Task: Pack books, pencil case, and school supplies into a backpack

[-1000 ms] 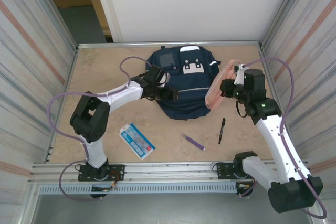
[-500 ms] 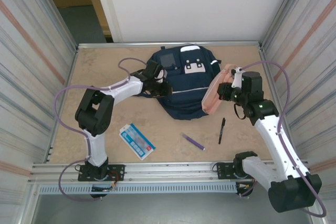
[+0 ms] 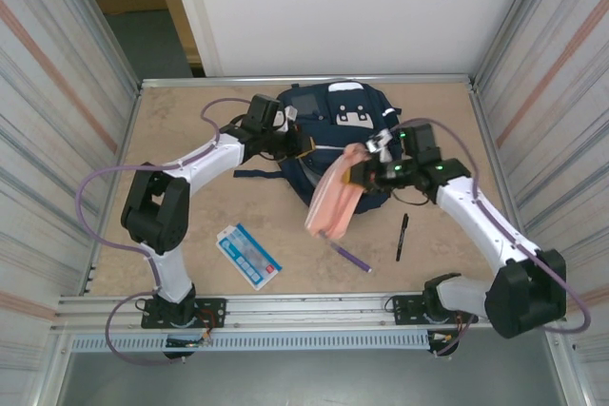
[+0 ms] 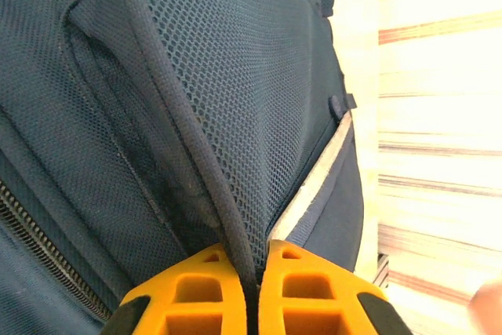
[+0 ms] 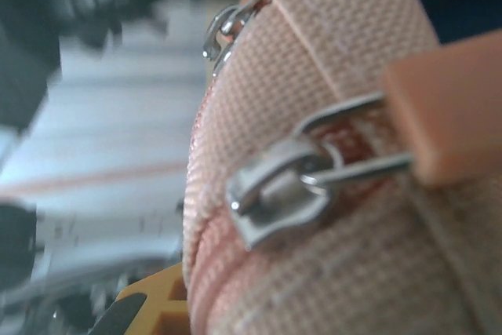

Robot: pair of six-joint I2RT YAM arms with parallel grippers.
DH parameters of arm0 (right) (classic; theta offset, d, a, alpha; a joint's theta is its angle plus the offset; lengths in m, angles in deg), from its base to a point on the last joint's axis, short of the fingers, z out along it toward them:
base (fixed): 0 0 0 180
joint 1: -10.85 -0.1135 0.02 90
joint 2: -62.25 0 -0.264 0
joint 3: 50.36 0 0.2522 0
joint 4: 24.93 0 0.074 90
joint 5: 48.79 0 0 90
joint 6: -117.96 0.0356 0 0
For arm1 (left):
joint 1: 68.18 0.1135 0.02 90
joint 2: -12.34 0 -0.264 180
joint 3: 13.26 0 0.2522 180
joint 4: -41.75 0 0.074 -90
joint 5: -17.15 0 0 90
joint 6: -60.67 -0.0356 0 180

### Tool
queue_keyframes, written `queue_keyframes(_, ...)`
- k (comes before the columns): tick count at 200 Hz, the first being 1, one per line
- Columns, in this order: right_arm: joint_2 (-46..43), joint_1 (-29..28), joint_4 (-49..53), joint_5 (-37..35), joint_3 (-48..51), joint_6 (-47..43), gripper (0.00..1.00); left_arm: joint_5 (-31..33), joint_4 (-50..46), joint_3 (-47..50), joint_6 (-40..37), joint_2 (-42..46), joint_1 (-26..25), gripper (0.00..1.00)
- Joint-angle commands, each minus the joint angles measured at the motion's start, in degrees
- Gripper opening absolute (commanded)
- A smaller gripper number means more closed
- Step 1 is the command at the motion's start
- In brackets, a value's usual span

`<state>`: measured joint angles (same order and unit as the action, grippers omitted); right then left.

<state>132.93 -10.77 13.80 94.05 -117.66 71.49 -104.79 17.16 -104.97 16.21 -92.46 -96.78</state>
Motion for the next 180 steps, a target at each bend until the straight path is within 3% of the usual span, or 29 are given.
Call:
queue_keyframes(1,0.51,-2.89,-2.73,5.06,3.41,3.14,0.00,-0.85,7.90,-3.61,3.84,3.42,0.39,0.00)
queue_keyframes(62,3.83,8.01,-11.79,0.48,15.80,15.54,0.00,1.81,10.41,0.48,5.06,7.56,0.47,0.00)
queue_keyframes(103,5.42,14.41,-21.34,-3.47,15.54,19.07,0.00,-2.60,12.48,4.77,5.99,8.77,0.52,0.00)
queue_keyframes(134,6.91,16.96,-38.75,-4.15,15.33,27.19,0.00,-8.43,15.62,9.52,2.36,10.06,0.47,0.00)
queue_keyframes(149,7.52,16.75,-43.44,-4.20,13.64,28.43,0.00,-8.90,13.40,10.60,-2.71,11.65,0.47,0.27)
queue_keyframes(166,7.96,16.53,-43.64,-3.16,10.87,28.30,0.00,-7.41,6.15,9.02,-11.75,14.05,0.13,0.39)
queue_keyframes(180,7.75,16.53,-44.13,-3.16,10.04,27.98,0.00,-2.48,-1.29,6.31,-21.94,16.53,-1.25,0.53)
